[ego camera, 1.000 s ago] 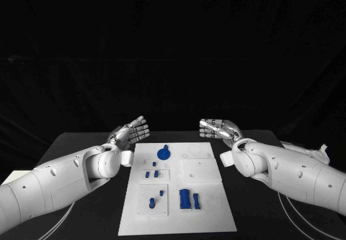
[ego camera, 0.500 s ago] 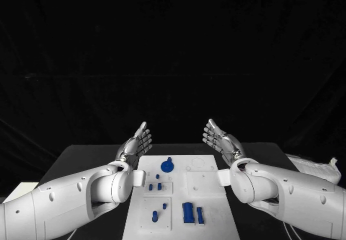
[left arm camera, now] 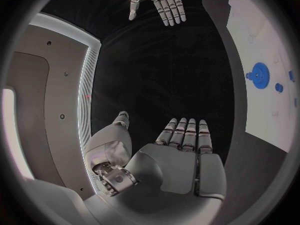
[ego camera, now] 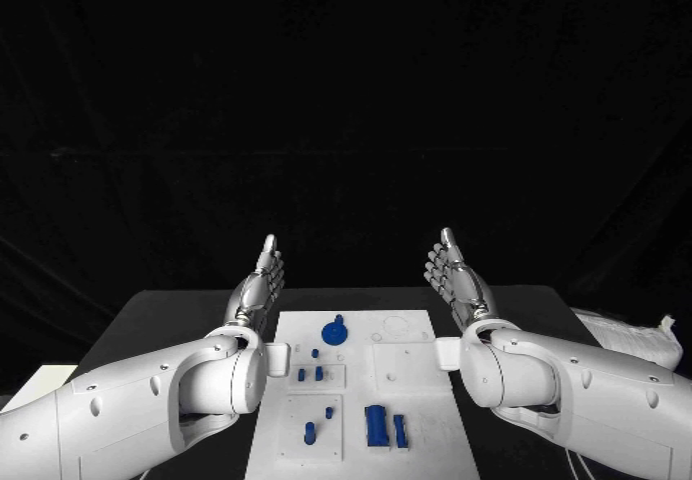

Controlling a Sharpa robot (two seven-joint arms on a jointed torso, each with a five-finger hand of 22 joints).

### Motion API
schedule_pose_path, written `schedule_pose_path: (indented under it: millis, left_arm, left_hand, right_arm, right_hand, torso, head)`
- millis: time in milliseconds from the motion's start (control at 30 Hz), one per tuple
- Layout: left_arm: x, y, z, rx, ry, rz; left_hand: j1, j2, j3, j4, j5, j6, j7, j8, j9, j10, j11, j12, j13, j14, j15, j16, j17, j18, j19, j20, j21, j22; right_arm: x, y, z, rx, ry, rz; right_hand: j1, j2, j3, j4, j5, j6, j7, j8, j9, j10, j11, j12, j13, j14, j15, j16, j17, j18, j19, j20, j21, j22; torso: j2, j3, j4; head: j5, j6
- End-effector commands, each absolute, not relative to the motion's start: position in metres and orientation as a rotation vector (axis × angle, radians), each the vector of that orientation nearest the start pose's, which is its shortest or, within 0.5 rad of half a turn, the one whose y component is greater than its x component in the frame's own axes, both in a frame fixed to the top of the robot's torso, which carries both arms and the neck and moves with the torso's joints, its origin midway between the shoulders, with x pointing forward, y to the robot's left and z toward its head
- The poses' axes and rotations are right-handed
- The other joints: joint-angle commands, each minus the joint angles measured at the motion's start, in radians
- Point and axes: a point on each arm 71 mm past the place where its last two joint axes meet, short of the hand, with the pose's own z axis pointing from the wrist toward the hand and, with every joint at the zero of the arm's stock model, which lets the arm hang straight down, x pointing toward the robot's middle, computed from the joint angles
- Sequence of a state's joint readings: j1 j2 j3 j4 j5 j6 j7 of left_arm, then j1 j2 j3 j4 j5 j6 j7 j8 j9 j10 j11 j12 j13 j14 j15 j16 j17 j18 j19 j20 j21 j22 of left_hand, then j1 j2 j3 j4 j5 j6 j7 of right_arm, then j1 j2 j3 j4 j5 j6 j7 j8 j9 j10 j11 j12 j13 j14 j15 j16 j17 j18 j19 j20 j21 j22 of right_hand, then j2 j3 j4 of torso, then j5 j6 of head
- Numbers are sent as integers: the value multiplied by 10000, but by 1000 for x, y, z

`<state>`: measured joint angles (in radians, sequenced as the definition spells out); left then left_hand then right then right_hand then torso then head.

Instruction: Assemble the parts on the task board

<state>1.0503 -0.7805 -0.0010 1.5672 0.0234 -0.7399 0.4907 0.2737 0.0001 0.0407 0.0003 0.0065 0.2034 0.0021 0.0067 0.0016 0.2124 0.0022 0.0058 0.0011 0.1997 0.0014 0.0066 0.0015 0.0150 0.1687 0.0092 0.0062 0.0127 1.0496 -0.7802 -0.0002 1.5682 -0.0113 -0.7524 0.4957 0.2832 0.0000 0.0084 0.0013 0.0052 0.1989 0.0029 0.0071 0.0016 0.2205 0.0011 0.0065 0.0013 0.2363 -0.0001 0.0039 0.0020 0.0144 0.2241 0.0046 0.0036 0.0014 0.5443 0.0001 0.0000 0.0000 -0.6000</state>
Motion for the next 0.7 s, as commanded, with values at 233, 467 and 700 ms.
schedule_pose_path:
  millis: [233, 467, 700]
  left_arm:
    - [462, 192, -224, -12089, 12178, -12289]
    - [462, 192, -224, -12089, 12178, -12289]
    - [462, 192, -224, -12089, 12178, -12289]
  left_hand:
    - [-1293, -1, -407, -3, -65, -955, -21, -67, -16, -1011, -22, -58, -11, -943, -14, -66, -15, -150, -789, -92, -62, -127]
    - [-1667, -1, -407, -3, -65, -1262, -21, -67, -16, -1320, -22, -58, -11, -1231, -14, -66, -15, -150, -1687, -92, -62, -127]
    - [-2737, -1, -407, -3, -65, -2034, -21, -67, -16, -2124, -22, -58, -11, -1997, -14, -66, -15, -150, -1687, -92, -62, -127]
  right_arm:
    - [462, -192, -224, 12089, 12178, 12289]
    - [462, -192, -224, 12089, 12178, 12289]
    - [462, -192, -224, 12089, 12178, 12289]
  right_hand:
    - [-1334, 0, -84, -13, -52, -945, -29, -71, -16, -1044, -11, -65, -13, -1123, 1, -39, -20, -144, -1068, -46, -36, -14]
    - [-1718, 0, -84, -13, -52, -1193, -29, -71, -16, -1328, -11, -65, -13, -1426, 1, -39, -20, -144, -1356, -46, -36, -14]
    - [-2832, 0, -84, -13, -52, -1989, -29, -71, -16, -2205, -11, -65, -13, -2363, 1, -39, -20, -144, -2241, -46, -36, -14]
  torso:
    - [-1, -1, 0]
    - [-1, -1, 0]
    - [-1, -1, 0]
  head:
    - [0, 0]
    - [0, 0]
    - [0, 0]
